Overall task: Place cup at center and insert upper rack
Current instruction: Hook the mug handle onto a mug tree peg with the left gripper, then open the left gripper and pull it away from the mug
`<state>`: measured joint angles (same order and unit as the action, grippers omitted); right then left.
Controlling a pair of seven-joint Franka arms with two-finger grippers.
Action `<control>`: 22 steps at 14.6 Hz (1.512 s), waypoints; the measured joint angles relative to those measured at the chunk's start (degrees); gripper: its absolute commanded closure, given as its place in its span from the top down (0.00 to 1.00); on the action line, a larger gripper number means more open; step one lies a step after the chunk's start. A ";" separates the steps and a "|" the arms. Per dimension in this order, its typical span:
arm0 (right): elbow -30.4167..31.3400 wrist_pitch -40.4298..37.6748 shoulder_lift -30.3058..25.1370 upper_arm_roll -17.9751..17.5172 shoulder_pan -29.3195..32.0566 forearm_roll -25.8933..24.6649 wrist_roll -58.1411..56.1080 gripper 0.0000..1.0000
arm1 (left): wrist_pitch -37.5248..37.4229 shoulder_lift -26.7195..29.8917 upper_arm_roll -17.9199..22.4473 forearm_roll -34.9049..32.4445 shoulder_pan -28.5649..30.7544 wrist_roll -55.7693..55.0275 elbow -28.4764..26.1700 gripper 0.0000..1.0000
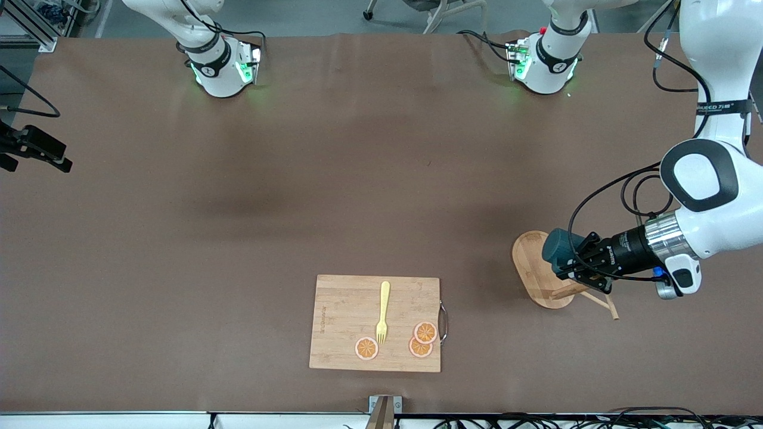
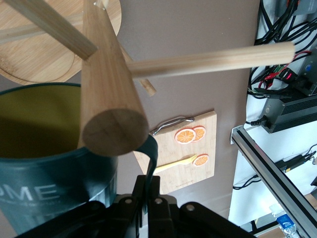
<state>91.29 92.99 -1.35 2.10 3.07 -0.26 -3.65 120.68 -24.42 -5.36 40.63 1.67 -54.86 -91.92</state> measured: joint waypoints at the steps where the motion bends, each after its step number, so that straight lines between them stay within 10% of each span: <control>1: 0.00 0.00 0.00 0.00 0.00 0.00 0.00 1.00 | 0.08 -0.04 0.00 0.00 0.01 0.30 0.00 0.07; 5: 0.00 0.00 0.00 0.00 0.00 -0.05 0.00 1.00 | 0.23 -0.11 0.02 0.00 0.55 1.52 0.01 0.21; 8: -0.29 0.01 0.00 0.01 0.00 -0.13 0.00 1.00 | 0.31 -0.12 0.03 0.00 1.11 2.51 0.37 0.92; 9: -0.49 0.01 -0.01 0.02 0.00 -0.14 0.00 1.00 | 0.56 -0.12 0.03 0.00 1.25 2.89 0.63 1.00; 22: -0.79 0.00 -0.01 0.02 0.01 -0.17 0.00 1.00 | 2.79 2.97 -0.34 -10.76 1.15 3.22 5.61 1.00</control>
<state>90.50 93.00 -1.36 2.12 3.08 -0.43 -3.65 123.47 -21.45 -5.70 29.87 2.83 -51.64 -86.30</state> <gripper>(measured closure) 0.000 0.000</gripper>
